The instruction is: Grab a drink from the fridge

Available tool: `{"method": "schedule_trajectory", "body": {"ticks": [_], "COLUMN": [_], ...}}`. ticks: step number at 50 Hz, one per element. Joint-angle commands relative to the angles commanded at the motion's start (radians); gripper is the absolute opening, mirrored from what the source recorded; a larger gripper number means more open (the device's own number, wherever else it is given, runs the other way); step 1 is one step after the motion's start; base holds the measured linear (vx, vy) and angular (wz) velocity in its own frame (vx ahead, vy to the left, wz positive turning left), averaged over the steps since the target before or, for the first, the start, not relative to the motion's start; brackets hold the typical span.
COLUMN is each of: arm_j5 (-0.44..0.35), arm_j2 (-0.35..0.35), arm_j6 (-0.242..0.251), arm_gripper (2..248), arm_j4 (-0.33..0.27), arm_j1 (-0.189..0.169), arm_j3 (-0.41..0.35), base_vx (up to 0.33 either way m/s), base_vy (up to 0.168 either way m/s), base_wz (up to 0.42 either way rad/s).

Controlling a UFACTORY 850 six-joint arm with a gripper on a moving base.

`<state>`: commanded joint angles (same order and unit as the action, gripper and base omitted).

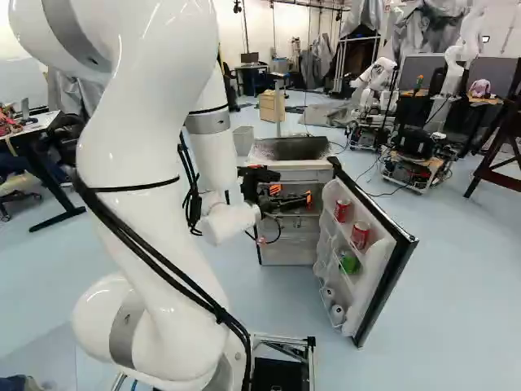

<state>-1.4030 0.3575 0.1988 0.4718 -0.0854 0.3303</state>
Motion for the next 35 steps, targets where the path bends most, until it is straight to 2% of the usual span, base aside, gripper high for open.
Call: {"method": "schedule_trajectory", "body": {"ticks": [29,35], "arm_j5": [0.000,0.000], "arm_j2": [0.097,0.117], "arm_j6": [0.000,0.000], "arm_gripper": [247,247], "arm_j4": [-0.304,-0.341], "arm_j1": [0.000,0.000], "arm_j3": [0.026,0.033], "base_vx": [0.000,0.000], "base_vy": [0.000,0.000], "base_wz": [0.000,0.000]}}
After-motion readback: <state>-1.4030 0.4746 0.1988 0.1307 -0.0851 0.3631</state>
